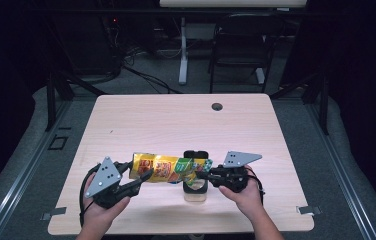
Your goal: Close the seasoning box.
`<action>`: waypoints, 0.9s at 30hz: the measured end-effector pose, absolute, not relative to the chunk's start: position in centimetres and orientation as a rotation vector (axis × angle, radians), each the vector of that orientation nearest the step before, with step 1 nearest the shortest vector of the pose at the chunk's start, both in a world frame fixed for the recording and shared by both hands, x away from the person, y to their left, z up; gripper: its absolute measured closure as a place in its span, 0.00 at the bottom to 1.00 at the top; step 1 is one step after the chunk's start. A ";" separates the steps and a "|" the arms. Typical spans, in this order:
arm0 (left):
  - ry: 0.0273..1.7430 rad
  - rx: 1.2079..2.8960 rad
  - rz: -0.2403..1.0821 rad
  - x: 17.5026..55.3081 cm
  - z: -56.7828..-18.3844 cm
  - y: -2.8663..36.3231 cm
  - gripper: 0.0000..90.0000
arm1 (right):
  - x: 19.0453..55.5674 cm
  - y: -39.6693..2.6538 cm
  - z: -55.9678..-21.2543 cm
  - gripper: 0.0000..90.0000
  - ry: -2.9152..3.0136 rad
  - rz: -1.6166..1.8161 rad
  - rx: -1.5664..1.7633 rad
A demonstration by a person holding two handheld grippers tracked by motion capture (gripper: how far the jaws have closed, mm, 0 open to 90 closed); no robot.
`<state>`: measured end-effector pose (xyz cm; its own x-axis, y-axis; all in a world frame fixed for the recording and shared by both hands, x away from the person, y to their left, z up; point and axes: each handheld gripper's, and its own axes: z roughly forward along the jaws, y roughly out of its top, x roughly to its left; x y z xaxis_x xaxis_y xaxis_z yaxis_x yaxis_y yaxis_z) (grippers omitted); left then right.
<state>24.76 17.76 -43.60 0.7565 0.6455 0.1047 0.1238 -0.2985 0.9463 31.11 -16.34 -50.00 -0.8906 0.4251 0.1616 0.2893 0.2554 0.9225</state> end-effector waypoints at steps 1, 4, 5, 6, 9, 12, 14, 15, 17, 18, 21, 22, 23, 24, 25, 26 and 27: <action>0.593 1.829 0.581 24.8 -43.5 17.7 0.63 | 31.1 -16.4 -50.0 0.95 2.390 1.713 0.687; 0.586 1.829 0.581 24.8 -43.4 17.5 0.63 | 31.1 -16.5 -49.9 0.95 2.396 1.698 0.679; 0.587 1.832 0.584 24.8 -43.4 17.5 0.63 | 31.1 -16.5 -49.9 0.95 2.394 1.695 0.677; 0.583 1.833 0.585 24.9 -43.4 17.4 0.63 | 31.1 -16.5 -49.9 0.95 2.392 1.694 0.678; 0.580 1.828 0.580 24.9 -43.3 17.3 0.63 | 31.0 -16.5 -49.9 0.95 2.386 1.692 0.684; 0.576 1.826 0.579 25.0 -43.3 17.1 0.63 | 31.0 -16.6 -49.8 0.95 2.384 1.690 0.683; 0.569 1.827 0.581 25.1 -43.2 17.0 0.64 | 31.0 -16.6 -49.8 0.95 2.383 1.686 0.681; 0.565 1.819 0.578 25.0 -43.2 17.0 0.64 | 31.0 -16.7 -49.8 0.95 2.382 1.684 0.681; 0.559 1.814 0.575 25.1 -43.1 16.8 0.67 | 31.0 -16.8 -49.8 0.95 2.377 1.685 0.686; 0.557 1.813 0.576 25.1 -43.1 16.8 0.67 | 31.0 -16.8 -49.8 0.95 2.378 1.686 0.685; 0.559 1.806 0.572 25.2 -43.1 16.6 0.67 | 31.0 -16.9 -49.8 0.95 2.370 1.693 0.691; 0.560 1.806 0.572 25.2 -43.1 16.5 0.67 | 31.0 -16.9 -49.8 0.95 2.369 1.693 0.690; 0.560 1.805 0.572 25.2 -43.1 16.5 0.68 | 31.0 -17.0 -49.8 0.95 2.369 1.687 0.688; 0.554 1.810 0.576 25.2 -43.0 16.5 0.68 | 31.0 -17.0 -49.8 0.95 2.369 1.684 0.688; 0.554 1.811 0.576 25.2 -43.0 16.5 0.68 | 31.0 -17.0 -49.8 0.95 2.370 1.687 0.689; 0.554 1.813 0.575 25.2 -43.0 16.5 0.68 | 31.0 -17.0 -49.8 0.96 2.370 1.686 0.688; 0.553 1.814 0.576 25.2 -43.0 16.5 0.69 | 31.0 -17.0 -49.8 0.96 2.370 1.686 0.688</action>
